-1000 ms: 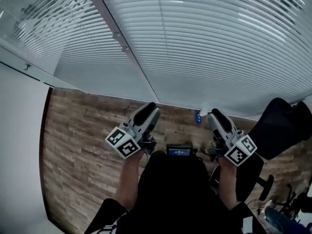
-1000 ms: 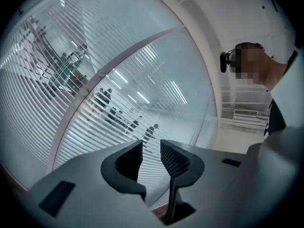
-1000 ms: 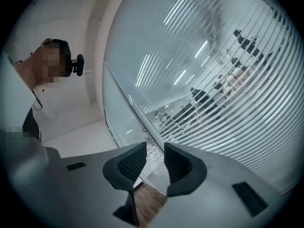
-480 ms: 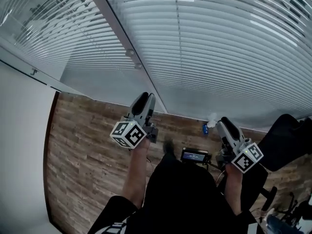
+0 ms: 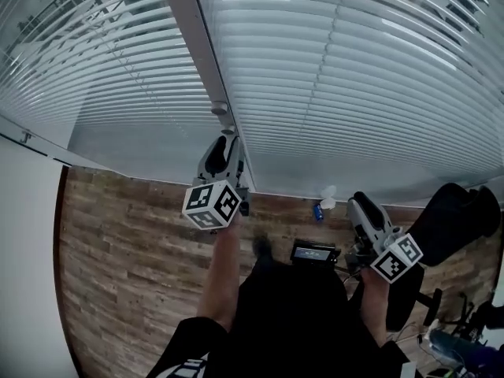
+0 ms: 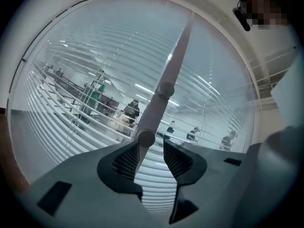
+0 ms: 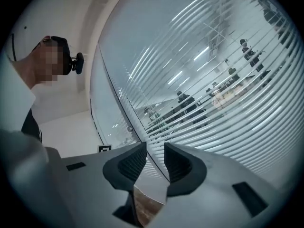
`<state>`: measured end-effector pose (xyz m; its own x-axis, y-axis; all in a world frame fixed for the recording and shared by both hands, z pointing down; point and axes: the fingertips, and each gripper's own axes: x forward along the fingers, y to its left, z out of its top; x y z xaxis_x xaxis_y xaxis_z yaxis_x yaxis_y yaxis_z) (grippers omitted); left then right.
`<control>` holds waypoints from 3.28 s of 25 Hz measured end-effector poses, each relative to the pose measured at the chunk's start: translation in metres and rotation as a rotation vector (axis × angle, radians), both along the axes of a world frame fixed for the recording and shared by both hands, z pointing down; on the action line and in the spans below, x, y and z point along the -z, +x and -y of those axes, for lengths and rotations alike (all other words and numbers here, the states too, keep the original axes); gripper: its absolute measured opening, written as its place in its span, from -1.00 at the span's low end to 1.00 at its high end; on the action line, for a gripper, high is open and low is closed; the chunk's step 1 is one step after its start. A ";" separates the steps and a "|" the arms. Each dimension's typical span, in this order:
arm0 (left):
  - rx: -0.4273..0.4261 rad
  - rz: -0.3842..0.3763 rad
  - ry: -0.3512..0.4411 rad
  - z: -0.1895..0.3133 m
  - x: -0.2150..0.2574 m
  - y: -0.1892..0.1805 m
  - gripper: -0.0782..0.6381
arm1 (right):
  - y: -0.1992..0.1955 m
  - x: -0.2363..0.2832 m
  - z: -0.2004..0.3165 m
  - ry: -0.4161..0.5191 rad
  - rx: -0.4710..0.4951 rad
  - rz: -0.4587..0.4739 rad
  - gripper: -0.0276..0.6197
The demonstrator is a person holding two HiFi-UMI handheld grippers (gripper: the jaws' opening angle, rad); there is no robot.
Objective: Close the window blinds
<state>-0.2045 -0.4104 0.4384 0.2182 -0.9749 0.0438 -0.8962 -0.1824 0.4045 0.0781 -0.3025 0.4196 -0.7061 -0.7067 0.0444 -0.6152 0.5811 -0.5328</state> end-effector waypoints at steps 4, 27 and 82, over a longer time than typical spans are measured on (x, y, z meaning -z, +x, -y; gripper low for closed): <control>-0.007 0.000 0.002 0.008 -0.002 0.000 -0.35 | 0.000 -0.002 0.000 -0.014 -0.022 -0.008 -0.60; 0.131 0.200 -0.089 0.028 -0.010 -0.011 -0.40 | 0.019 0.000 0.037 0.061 0.052 0.078 -0.60; 0.236 0.888 -0.153 0.030 -0.024 -0.012 -0.40 | 0.010 -0.007 0.035 0.064 0.081 0.081 -0.60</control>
